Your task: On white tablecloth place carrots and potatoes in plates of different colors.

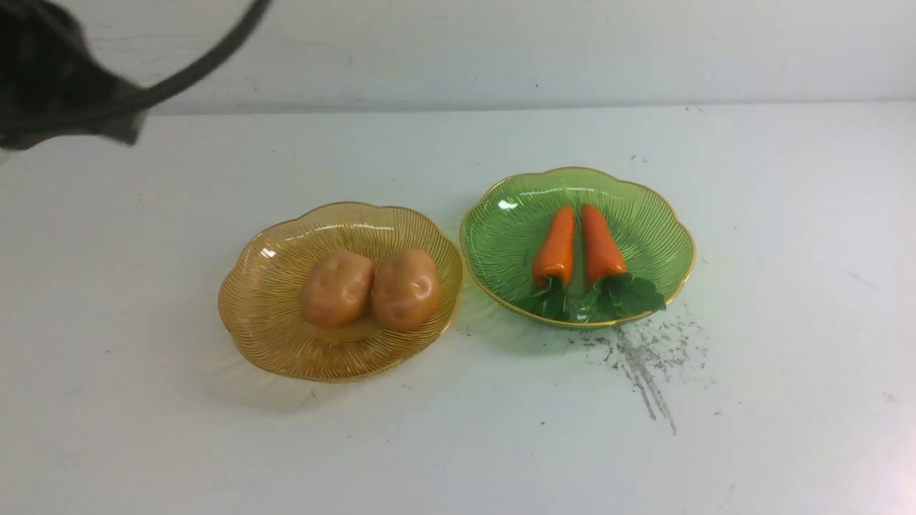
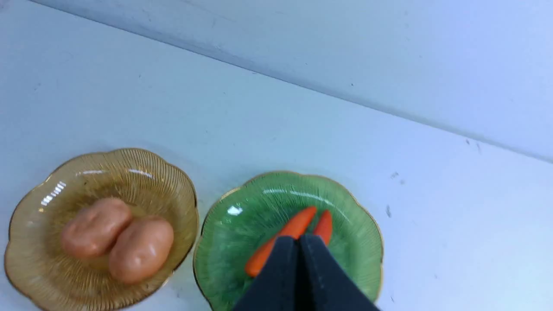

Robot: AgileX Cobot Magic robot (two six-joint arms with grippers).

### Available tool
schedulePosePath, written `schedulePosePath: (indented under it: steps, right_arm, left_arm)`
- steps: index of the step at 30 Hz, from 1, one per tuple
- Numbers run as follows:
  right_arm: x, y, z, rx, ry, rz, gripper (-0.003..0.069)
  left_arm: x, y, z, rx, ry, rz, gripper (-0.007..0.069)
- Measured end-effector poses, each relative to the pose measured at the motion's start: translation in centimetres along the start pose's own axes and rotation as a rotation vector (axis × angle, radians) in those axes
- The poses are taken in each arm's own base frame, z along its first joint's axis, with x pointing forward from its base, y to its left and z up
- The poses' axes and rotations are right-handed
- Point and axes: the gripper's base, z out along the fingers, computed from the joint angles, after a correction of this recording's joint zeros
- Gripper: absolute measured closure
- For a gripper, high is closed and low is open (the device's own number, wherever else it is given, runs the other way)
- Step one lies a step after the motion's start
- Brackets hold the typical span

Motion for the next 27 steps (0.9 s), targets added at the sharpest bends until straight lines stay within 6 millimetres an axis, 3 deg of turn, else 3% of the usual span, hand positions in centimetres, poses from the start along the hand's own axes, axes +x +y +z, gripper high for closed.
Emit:
schedulePosePath:
  steps: [1, 3, 7, 8, 9, 10, 14, 27]
  right_arm:
    - [1.4, -0.5, -2.7, 0.003, -0.048, 0.018, 0.0673]
    - [4.5, -1.3, -6.3, 0.017, -0.162, 0.048, 0.0673]
    - [11.9, -2.8, -11.9, 0.015, -0.502, 0.091, 0.0673]
    - [12.6, -2.9, -12.6, 0.002, -0.574, 0.091, 0.0673]
    - [15.3, -3.1, -13.3, -0.011, -0.678, 0.087, 0.0673]
    - [18.8, -3.4, -15.5, -0.056, -0.852, 0.121, 0.0673]
    - [24.8, -4.2, -16.9, -0.101, -0.997, 0.228, 0.0673]
    - [26.4, -4.8, -17.9, -0.030, -1.063, 0.189, 0.0672]
  left_arm:
    - [1.2, 0.2, -0.8, 0.000, -0.009, -0.017, 0.0628]
    - [3.8, 0.5, -2.1, 0.001, -0.019, -0.050, 0.0628]
    - [8.8, 0.8, -3.4, 0.007, -0.074, -0.120, 0.0628]
    - [9.1, 0.8, -3.4, 0.008, -0.079, -0.124, 0.0628]
    - [10.3, 0.8, -3.6, 0.014, -0.117, -0.143, 0.0628]
    - [11.4, 0.8, -3.6, 0.022, -0.165, -0.153, 0.0628]
    - [14.0, 0.5, -2.9, 0.048, -0.287, -0.172, 0.0628]
    - [14.4, 0.2, -2.2, 0.060, -0.311, -0.175, 0.0628]
